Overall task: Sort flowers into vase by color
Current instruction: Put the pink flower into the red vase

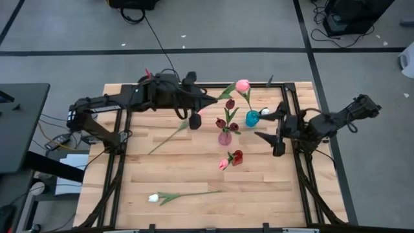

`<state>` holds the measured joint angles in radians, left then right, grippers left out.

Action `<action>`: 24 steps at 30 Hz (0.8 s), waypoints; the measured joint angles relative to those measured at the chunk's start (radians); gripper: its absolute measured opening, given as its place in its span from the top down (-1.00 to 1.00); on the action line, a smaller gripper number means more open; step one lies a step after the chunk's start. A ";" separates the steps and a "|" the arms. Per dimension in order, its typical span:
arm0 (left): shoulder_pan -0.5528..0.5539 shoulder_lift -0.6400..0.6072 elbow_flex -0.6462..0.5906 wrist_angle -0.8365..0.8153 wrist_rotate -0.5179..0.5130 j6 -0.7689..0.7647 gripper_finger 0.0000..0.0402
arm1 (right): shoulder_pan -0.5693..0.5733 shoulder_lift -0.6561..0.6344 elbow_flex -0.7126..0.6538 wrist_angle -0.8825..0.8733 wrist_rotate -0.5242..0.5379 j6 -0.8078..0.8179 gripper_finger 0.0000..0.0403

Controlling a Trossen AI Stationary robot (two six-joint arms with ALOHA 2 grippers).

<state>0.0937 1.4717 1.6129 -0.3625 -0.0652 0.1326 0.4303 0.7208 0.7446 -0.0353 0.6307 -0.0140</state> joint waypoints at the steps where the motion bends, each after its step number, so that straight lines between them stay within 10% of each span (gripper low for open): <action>1: 0.001 0.012 0.023 0.006 0.026 0.001 1.00 | -0.012 0.019 0.030 -0.001 -0.002 -0.027 -0.44; 24: 0.003 0.055 0.097 0.274 0.222 0.044 0.98 | -0.305 0.382 0.429 0.002 -0.270 -0.225 -0.43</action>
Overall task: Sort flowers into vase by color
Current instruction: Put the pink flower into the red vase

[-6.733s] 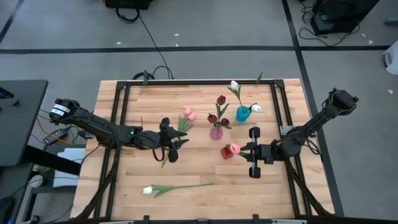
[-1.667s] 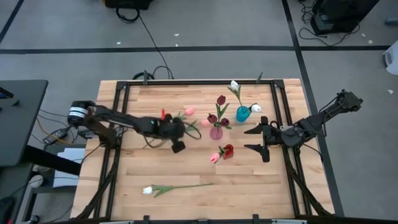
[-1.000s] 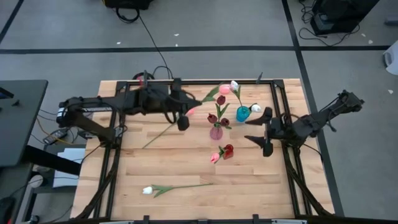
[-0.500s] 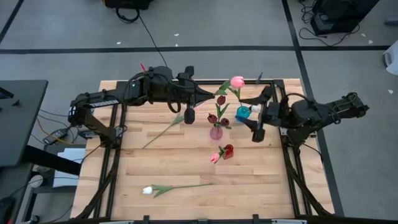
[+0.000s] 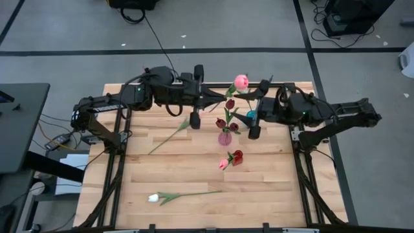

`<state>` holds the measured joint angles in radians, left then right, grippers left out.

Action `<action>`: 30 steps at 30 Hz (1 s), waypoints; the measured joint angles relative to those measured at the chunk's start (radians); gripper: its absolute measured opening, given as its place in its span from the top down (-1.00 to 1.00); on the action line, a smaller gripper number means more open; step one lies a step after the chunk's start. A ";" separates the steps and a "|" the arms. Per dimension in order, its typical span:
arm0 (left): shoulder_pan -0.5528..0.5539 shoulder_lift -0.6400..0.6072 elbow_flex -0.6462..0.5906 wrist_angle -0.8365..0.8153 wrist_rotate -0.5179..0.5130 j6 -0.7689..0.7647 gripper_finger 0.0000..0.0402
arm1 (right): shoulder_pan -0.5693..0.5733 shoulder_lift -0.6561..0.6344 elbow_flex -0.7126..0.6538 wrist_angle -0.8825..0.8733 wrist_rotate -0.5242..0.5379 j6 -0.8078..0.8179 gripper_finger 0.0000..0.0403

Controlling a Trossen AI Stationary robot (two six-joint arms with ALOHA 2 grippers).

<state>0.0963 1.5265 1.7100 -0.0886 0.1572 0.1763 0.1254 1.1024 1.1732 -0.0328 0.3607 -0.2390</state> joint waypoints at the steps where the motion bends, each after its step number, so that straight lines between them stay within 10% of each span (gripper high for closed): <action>1: 0.000 0.000 0.000 0.015 0.006 0.005 0.98 | -0.010 0.010 0.011 0.002 -0.021 0.000 -0.41; 30: 0.000 0.003 0.000 0.002 0.032 0.029 0.98 | -0.116 0.124 0.106 0.135 -0.271 -0.027 0.34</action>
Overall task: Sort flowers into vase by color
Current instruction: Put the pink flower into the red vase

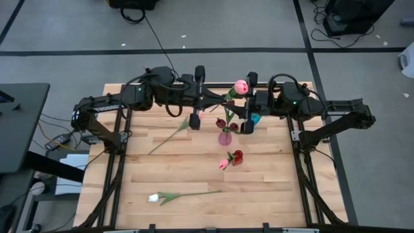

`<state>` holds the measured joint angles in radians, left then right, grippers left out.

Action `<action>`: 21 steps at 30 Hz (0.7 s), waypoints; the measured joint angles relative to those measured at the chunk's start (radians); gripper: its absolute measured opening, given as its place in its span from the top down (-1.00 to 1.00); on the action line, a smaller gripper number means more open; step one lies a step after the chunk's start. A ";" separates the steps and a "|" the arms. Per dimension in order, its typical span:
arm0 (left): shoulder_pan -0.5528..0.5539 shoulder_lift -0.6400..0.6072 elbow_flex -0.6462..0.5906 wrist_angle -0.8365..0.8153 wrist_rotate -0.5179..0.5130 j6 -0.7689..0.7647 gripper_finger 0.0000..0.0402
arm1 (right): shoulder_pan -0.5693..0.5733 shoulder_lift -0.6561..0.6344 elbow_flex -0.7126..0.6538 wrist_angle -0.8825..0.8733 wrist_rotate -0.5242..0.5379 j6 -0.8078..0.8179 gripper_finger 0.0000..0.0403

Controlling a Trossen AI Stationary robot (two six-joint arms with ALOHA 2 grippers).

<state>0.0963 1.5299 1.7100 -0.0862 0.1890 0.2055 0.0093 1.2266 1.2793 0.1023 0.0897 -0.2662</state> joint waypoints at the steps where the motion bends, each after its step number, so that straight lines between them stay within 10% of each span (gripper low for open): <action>1: 0.000 0.001 0.000 0.001 0.000 0.000 0.98 | 0.000 0.000 0.000 0.000 -0.004 -0.003 0.36; 21: 0.000 -0.031 0.000 -0.083 -0.005 -0.015 0.98 | 0.005 -0.141 0.000 -0.199 0.014 0.028 0.48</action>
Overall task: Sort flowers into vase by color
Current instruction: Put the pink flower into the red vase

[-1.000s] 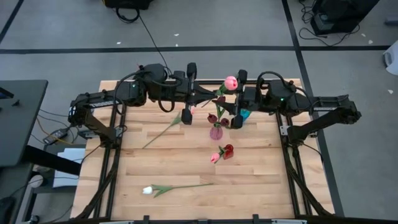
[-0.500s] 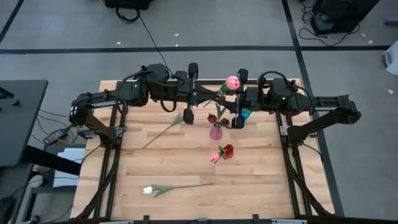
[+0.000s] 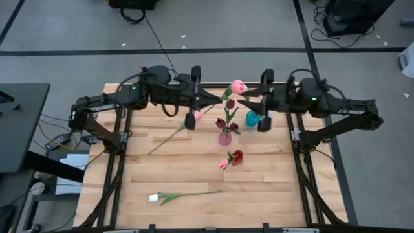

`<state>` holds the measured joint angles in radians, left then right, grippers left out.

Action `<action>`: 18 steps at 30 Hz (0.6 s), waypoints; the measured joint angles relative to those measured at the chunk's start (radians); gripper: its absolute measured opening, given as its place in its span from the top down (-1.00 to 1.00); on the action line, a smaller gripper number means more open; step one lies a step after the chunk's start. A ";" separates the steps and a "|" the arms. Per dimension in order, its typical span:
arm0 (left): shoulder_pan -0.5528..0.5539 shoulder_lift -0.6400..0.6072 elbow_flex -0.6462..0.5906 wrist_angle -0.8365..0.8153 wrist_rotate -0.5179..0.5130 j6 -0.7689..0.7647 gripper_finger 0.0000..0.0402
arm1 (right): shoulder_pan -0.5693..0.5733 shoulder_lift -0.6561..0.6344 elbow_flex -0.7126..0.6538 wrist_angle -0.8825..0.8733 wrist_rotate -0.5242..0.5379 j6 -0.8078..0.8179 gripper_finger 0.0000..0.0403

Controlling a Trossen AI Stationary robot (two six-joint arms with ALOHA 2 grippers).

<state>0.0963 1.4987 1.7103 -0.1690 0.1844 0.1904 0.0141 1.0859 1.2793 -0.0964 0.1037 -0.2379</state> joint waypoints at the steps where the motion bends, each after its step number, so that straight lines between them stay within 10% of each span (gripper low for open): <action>1: 0.000 0.002 0.000 -0.018 0.000 0.001 0.98 | 0.009 -0.010 0.000 0.008 -0.014 0.000 0.46; 18: 0.000 0.034 -0.001 -0.103 0.000 -0.028 0.98 | 0.128 0.063 -0.001 0.217 0.074 -0.205 0.45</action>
<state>0.0963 1.5330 1.7092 -0.2715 0.1841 0.1621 0.1417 1.1485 1.2786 0.1203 0.1780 -0.4433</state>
